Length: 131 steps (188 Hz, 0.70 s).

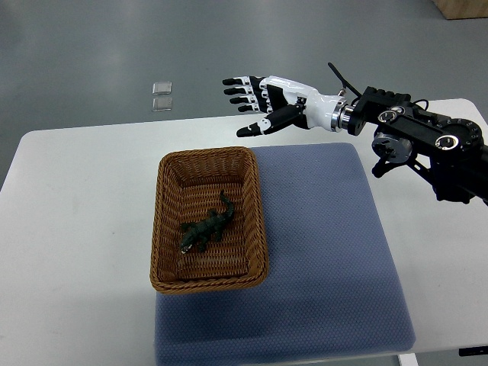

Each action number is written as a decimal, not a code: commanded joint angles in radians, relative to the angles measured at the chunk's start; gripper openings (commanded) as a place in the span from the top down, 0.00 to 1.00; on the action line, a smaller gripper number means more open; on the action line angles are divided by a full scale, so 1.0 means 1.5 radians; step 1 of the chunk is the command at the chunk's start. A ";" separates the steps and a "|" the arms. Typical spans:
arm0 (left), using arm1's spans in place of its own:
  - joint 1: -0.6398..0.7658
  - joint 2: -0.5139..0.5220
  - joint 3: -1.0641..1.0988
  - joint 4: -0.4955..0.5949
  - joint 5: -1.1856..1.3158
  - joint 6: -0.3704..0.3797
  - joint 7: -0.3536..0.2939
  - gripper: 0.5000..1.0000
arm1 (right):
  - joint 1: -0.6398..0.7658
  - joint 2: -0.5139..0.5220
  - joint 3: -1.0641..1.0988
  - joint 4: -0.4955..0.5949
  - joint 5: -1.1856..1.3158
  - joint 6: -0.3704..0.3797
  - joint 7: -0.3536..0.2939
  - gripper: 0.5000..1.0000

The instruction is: Place crocodile in brown basket with right hand

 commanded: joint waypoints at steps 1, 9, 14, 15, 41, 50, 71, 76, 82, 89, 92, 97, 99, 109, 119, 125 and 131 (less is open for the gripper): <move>0.000 0.000 0.000 0.000 0.000 0.000 0.000 0.00 | -0.021 -0.008 0.021 -0.026 0.067 0.002 -0.025 0.15; 0.000 0.000 0.000 0.000 0.000 0.000 0.000 0.00 | -0.030 -0.012 0.025 -0.039 0.100 0.007 -0.038 0.15; 0.000 0.000 0.000 0.000 0.000 0.000 0.000 0.00 | -0.033 -0.013 0.027 -0.045 0.115 0.011 -0.045 0.15; 0.000 0.000 0.000 0.000 0.000 0.000 0.000 0.00 | -0.035 -0.013 0.027 -0.049 0.122 0.013 -0.048 0.15; 0.000 0.000 0.000 0.000 0.000 0.000 0.000 0.00 | -0.044 -0.014 0.027 -0.108 0.214 0.078 -0.092 0.15; 0.000 0.000 0.000 0.000 0.000 0.000 0.000 0.00 | -0.046 -0.014 0.027 -0.129 0.241 0.102 -0.101 0.15; 0.000 0.000 0.000 0.000 0.000 0.000 0.000 0.00 | -0.048 -0.014 0.026 -0.173 0.307 0.141 -0.119 0.15; 0.000 0.000 0.001 0.000 0.000 0.000 0.000 0.00 | -0.050 -0.014 0.025 -0.183 0.318 0.141 -0.125 0.15; 0.000 0.000 0.000 0.000 0.000 0.000 0.000 0.00 | -0.051 -0.013 0.025 -0.192 0.323 0.141 -0.128 0.15; 0.000 0.000 0.001 0.000 0.000 0.000 0.000 0.00 | -0.055 -0.013 0.026 -0.199 0.326 0.141 -0.129 0.15; 0.000 0.000 0.001 0.000 0.000 0.000 0.000 0.00 | -0.058 -0.013 0.027 -0.202 0.326 0.141 -0.129 0.15; 0.000 0.000 0.001 0.000 0.000 0.000 0.000 0.00 | -0.064 -0.013 0.027 -0.205 0.326 0.141 -0.129 0.15; 0.000 0.000 0.001 0.000 0.000 0.000 0.000 0.00 | -0.065 -0.013 0.027 -0.205 0.326 0.141 -0.129 0.15; 0.000 0.000 0.001 0.000 0.000 0.000 0.000 0.00 | -0.068 -0.012 0.027 -0.205 0.326 0.141 -0.128 0.15; 0.000 0.000 0.001 0.000 0.000 0.000 0.000 0.00 | -0.071 -0.012 0.027 -0.205 0.325 0.141 -0.125 0.15; 0.000 0.000 0.001 0.000 0.000 0.000 0.000 0.00 | -0.072 -0.012 0.027 -0.206 0.325 0.141 -0.123 0.15; 0.000 0.000 0.001 0.000 0.000 0.000 0.000 0.00 | -0.073 -0.012 0.027 -0.206 0.325 0.141 -0.122 0.15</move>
